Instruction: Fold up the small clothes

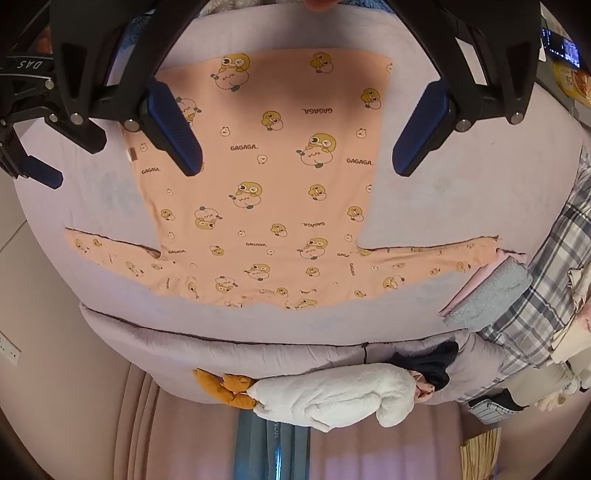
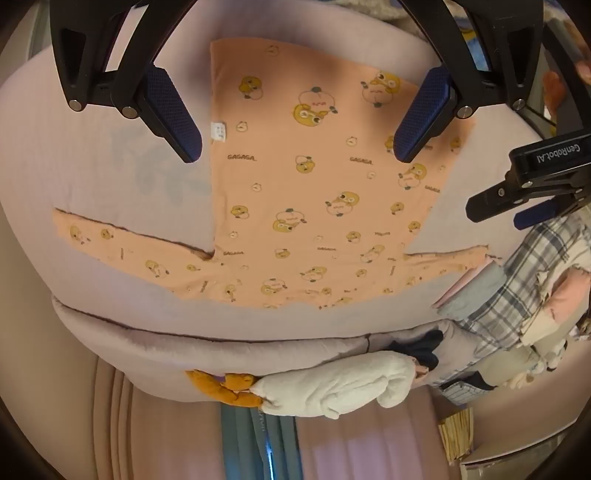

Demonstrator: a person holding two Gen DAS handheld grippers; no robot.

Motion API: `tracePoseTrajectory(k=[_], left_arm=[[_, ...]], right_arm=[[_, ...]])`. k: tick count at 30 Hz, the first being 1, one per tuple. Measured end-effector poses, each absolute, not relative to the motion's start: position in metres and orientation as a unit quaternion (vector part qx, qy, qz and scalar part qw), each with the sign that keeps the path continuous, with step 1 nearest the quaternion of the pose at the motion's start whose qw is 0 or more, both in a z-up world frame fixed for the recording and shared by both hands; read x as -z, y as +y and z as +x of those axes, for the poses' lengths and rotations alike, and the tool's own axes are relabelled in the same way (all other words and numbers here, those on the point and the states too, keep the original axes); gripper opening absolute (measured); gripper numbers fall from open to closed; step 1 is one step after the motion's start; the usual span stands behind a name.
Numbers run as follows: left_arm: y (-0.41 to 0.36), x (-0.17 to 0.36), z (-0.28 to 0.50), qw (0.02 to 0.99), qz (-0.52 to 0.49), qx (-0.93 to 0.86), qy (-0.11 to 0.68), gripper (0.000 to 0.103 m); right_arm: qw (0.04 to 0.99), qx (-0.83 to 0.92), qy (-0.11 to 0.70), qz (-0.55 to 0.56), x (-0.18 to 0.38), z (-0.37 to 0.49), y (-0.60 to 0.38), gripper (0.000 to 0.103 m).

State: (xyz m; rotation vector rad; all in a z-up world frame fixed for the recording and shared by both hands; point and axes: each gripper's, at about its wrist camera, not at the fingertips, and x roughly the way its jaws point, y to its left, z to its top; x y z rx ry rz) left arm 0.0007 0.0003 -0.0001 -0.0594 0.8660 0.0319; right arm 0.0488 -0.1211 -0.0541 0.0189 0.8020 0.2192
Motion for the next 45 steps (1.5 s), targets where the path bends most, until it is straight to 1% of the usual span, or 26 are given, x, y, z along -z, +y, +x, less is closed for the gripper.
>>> tracePoseTrajectory(k=[3, 7, 45], left_arm=[[-0.0042, -0.0015, 0.0003, 0.908, -0.015, -0.019, 0.418, 0.103], [0.0032, -0.0011, 0.003, 0.908, -0.031, -0.011, 0.418, 0.103], [0.0026, 0.0048, -0.0047, 0.911, -0.023, -0.013, 0.412, 0.103]], right_arm=[[0.915, -0.106, 0.39, 0.008, 0.0539, 0.0486, -0.121, 0.103], [0.914, -0.106, 0.391, 0.008, 0.0538, 0.0486, -0.1209, 0.103], [0.915, -0.104, 0.389, 0.008, 0.053, 0.0481, -0.12, 0.103]])
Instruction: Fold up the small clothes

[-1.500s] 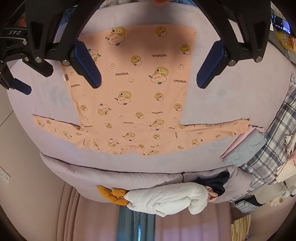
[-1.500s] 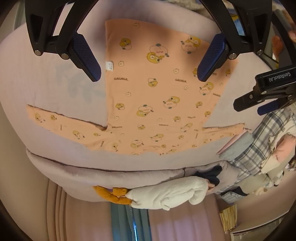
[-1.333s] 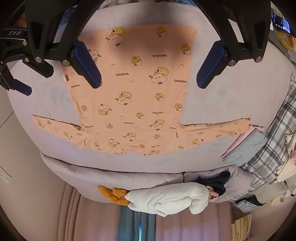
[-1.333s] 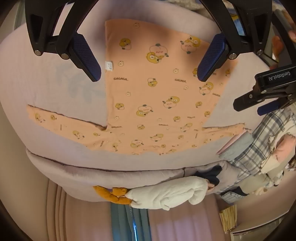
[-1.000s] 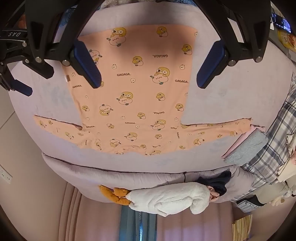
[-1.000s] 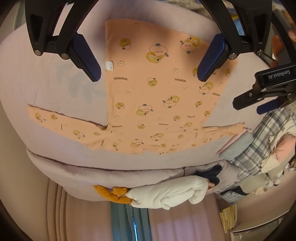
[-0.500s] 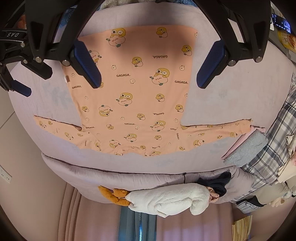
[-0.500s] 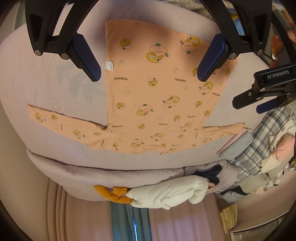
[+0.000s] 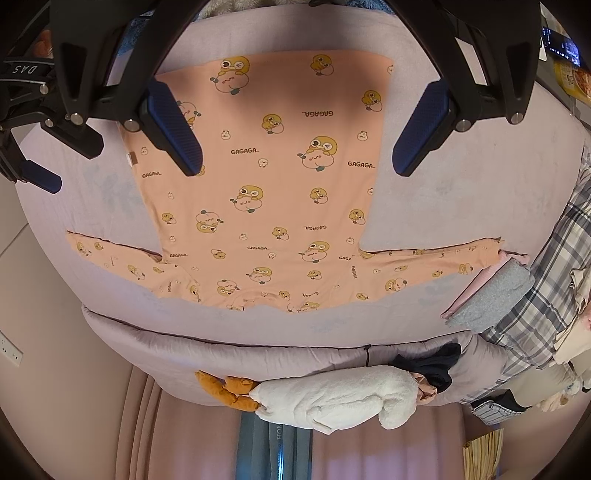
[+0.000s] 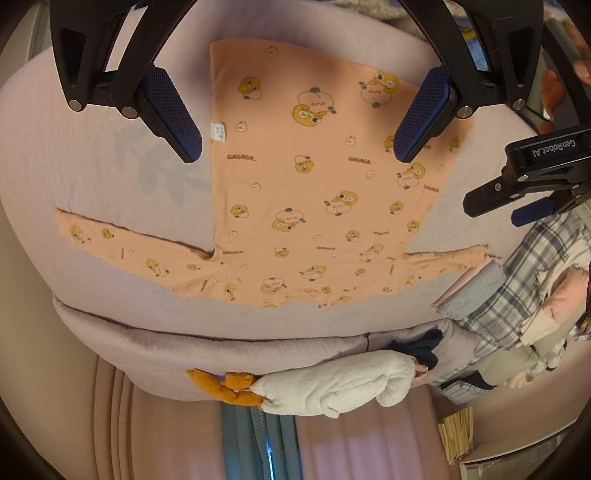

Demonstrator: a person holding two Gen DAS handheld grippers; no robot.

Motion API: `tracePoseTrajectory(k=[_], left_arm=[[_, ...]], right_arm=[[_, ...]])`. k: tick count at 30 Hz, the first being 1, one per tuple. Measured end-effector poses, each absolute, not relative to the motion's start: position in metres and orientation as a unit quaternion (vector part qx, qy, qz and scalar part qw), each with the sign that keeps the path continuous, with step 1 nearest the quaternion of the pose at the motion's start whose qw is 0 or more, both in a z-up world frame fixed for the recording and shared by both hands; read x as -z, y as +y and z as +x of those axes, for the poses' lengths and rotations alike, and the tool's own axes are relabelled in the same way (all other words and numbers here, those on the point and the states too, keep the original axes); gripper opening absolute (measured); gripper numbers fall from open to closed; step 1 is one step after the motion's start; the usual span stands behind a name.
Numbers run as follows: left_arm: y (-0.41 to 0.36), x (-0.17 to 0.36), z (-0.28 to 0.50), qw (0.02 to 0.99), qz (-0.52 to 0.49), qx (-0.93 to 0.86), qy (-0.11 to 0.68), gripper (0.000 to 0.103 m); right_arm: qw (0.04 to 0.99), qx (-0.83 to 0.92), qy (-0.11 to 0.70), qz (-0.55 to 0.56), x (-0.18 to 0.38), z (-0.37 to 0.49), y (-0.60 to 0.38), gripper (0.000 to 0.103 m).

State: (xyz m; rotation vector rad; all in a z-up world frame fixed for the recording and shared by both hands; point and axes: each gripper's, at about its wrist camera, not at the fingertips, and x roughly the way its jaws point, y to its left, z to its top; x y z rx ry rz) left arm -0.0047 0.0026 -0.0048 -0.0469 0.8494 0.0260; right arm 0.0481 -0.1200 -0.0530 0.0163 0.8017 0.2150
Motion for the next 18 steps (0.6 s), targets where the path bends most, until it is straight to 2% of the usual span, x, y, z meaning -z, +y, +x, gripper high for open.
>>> tracePoseTrajectory(k=[18], left_arm=[[-0.0003, 0.0043, -0.0022, 0.909, -0.014, -0.012, 0.417, 0.103]], right_arm=[[0.915, -0.104, 0.391, 0.009, 0.0526, 0.0486, -0.1219, 0.103]])
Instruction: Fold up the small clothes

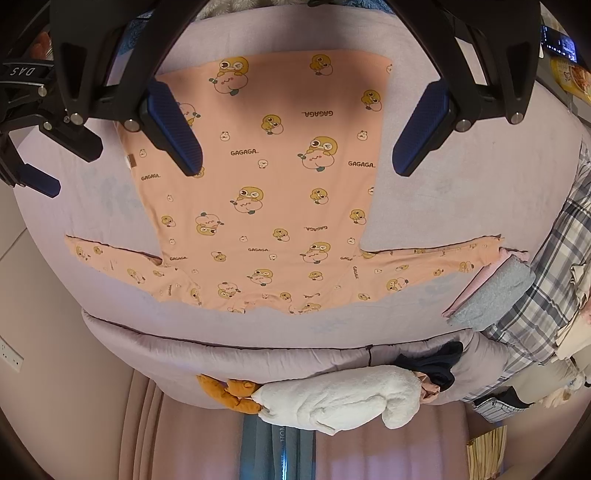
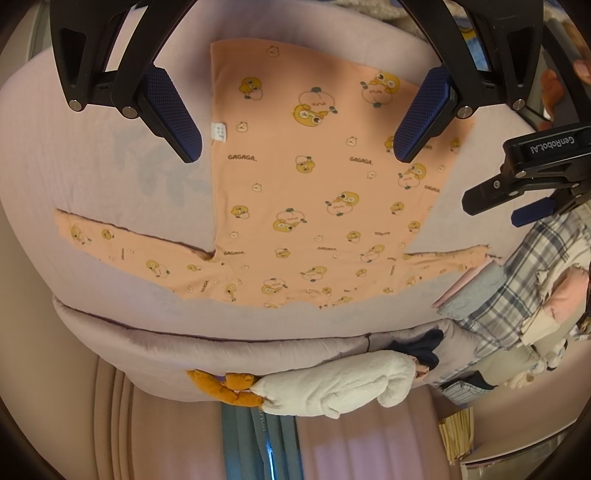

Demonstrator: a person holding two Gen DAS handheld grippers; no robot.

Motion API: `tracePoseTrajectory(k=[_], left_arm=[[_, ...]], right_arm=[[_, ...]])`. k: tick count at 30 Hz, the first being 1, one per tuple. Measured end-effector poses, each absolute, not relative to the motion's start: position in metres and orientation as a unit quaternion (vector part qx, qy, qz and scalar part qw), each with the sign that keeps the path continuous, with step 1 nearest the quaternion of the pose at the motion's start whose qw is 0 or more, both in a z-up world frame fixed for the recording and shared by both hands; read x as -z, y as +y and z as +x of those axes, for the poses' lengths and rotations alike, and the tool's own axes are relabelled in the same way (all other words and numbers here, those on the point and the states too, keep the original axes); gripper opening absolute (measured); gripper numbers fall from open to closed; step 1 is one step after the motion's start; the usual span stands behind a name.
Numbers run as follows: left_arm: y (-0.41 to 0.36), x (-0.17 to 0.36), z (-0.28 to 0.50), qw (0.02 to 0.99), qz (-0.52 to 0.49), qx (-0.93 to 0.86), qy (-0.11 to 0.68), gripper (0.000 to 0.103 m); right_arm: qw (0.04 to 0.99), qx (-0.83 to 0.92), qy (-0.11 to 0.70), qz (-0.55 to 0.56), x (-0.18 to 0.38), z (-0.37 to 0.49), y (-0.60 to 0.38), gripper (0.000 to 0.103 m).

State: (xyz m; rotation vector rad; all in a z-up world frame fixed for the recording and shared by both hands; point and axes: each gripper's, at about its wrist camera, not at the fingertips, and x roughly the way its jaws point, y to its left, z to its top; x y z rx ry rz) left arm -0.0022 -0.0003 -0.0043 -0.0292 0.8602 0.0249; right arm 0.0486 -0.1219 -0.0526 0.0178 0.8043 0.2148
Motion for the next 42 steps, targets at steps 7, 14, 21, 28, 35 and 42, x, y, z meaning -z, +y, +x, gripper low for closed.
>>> tracePoseTrajectory(k=[7, 14, 21, 28, 35, 42], left_arm=[[-0.001, 0.004, -0.002, 0.908, -0.013, -0.012, 0.418, 0.103], [-0.002, 0.004, -0.001, 0.908, -0.014, -0.013, 0.419, 0.103], [-0.002, 0.004, -0.002, 0.908, -0.013, -0.012, 0.419, 0.103], [-0.002, 0.005, -0.001, 0.908, -0.013, -0.013, 0.42, 0.103], [0.0, 0.009, -0.002, 0.906, -0.014, -0.013, 0.423, 0.103], [0.015, 0.036, 0.013, 0.884, -0.088, 0.025, 0.458, 0.103]], right_arm=[[0.914, -0.105, 0.391, 0.009, 0.053, 0.049, -0.122, 0.103], [0.915, -0.104, 0.391, 0.008, 0.052, 0.049, -0.123, 0.103], [0.914, -0.105, 0.392, 0.009, 0.054, 0.047, -0.12, 0.103], [0.914, -0.105, 0.392, 0.009, 0.054, 0.047, -0.12, 0.103], [0.914, -0.105, 0.392, 0.011, 0.055, 0.047, -0.121, 0.103], [0.903, -0.144, 0.396, 0.088, 0.075, 0.057, -0.142, 0.103]])
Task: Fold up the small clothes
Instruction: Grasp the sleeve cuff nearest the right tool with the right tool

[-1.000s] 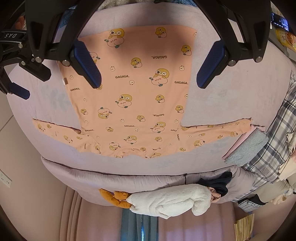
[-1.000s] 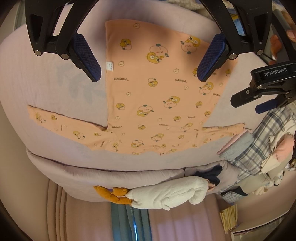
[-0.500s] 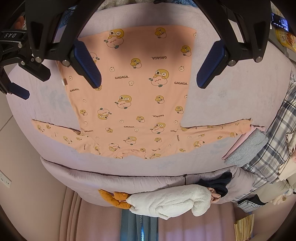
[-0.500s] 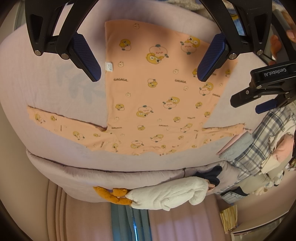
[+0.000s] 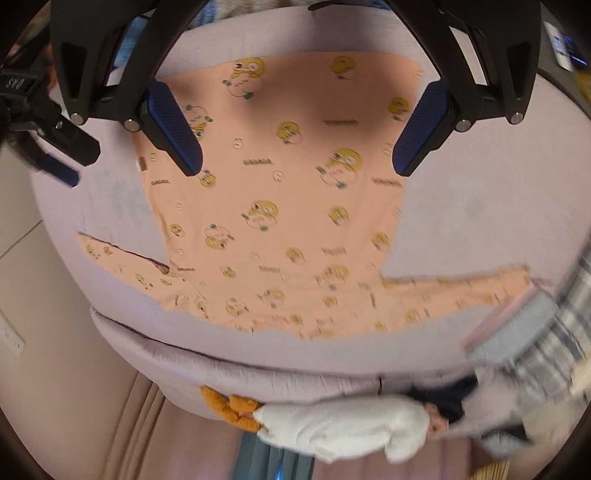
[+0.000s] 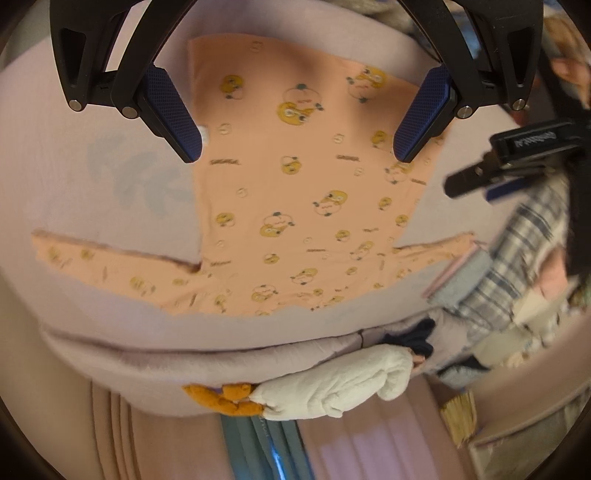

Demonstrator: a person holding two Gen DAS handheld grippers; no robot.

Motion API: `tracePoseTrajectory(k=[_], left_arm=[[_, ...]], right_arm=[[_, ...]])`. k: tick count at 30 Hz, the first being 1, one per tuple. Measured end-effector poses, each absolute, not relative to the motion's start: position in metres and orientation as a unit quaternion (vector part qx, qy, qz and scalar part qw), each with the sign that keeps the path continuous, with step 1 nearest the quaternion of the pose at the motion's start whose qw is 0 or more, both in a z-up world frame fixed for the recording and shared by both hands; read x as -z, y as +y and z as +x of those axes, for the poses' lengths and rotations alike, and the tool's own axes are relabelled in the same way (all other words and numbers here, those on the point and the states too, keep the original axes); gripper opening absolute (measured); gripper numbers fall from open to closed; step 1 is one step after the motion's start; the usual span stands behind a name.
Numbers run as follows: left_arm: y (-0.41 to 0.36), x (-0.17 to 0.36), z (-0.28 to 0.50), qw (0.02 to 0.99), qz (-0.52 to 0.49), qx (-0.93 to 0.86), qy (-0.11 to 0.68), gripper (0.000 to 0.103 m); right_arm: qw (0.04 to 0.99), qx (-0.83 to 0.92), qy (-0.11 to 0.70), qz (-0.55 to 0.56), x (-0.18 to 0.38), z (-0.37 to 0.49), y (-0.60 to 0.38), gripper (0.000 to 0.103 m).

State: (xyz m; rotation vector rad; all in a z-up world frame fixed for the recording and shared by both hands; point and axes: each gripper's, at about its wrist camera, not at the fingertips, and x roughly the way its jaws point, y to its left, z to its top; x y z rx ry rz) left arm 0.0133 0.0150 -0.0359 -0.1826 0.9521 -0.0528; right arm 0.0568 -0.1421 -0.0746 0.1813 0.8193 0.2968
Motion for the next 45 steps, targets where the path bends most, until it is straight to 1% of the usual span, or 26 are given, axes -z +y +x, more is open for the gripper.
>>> tracePoseTrajectory(k=[6, 13, 17, 20, 24, 30, 33, 35, 36, 37, 38, 40, 41, 43, 45], left_arm=[[0.043, 0.078, 0.032, 0.83, -0.225, 0.062, 0.507, 0.103], [0.049, 0.073, 0.042, 0.826, -0.28, 0.075, 0.484, 0.103], [0.047, 0.071, 0.055, 0.83, -0.275, 0.073, 0.479, 0.103], [0.048, 0.073, 0.064, 0.835, -0.26, 0.068, 0.48, 0.103], [0.046, 0.079, 0.079, 0.835, -0.247, 0.064, 0.487, 0.103], [0.034, 0.084, 0.102, 0.832, -0.226, 0.062, 0.503, 0.103], [0.027, 0.084, 0.112, 0.834, -0.211, 0.061, 0.507, 0.103], [0.023, 0.085, 0.118, 0.835, -0.202, 0.061, 0.508, 0.103], [0.02, 0.086, 0.121, 0.835, -0.199, 0.063, 0.51, 0.103], [0.018, 0.087, 0.123, 0.834, -0.196, 0.064, 0.512, 0.103], [0.016, 0.089, 0.125, 0.833, -0.195, 0.066, 0.513, 0.103], [0.012, 0.093, 0.129, 0.833, -0.188, 0.067, 0.516, 0.103], [0.01, 0.094, 0.131, 0.833, -0.186, 0.067, 0.517, 0.103], [0.009, 0.099, 0.135, 0.83, -0.185, 0.067, 0.521, 0.103], [0.009, 0.101, 0.138, 0.828, -0.187, 0.069, 0.523, 0.103]], right_arm=[[0.892, -0.099, 0.408, 0.171, 0.106, 0.07, -0.192, 0.103], [0.871, -0.046, 0.38, 0.307, 0.133, 0.081, -0.28, 0.103], [0.87, -0.003, 0.36, 0.338, 0.138, 0.094, -0.319, 0.103], [0.869, 0.029, 0.356, 0.342, 0.142, 0.113, -0.344, 0.103], [0.858, 0.062, 0.346, 0.376, 0.153, 0.137, -0.382, 0.103], [0.842, 0.093, 0.341, 0.407, 0.168, 0.165, -0.413, 0.103], [0.838, 0.093, 0.317, 0.434, 0.171, 0.173, -0.428, 0.103], [0.833, 0.096, 0.299, 0.456, 0.172, 0.178, -0.438, 0.096], [0.827, 0.098, 0.288, 0.472, 0.174, 0.18, -0.443, 0.087], [0.822, 0.098, 0.28, 0.486, 0.177, 0.181, -0.449, 0.075], [0.812, 0.096, 0.273, 0.507, 0.182, 0.183, -0.456, 0.068], [0.798, 0.094, 0.263, 0.534, 0.188, 0.185, -0.468, 0.045], [0.792, 0.092, 0.258, 0.546, 0.192, 0.185, -0.471, 0.039], [0.782, 0.095, 0.252, 0.562, 0.198, 0.183, -0.475, 0.015], [0.771, 0.101, 0.249, 0.577, 0.204, 0.181, -0.478, 0.009]])
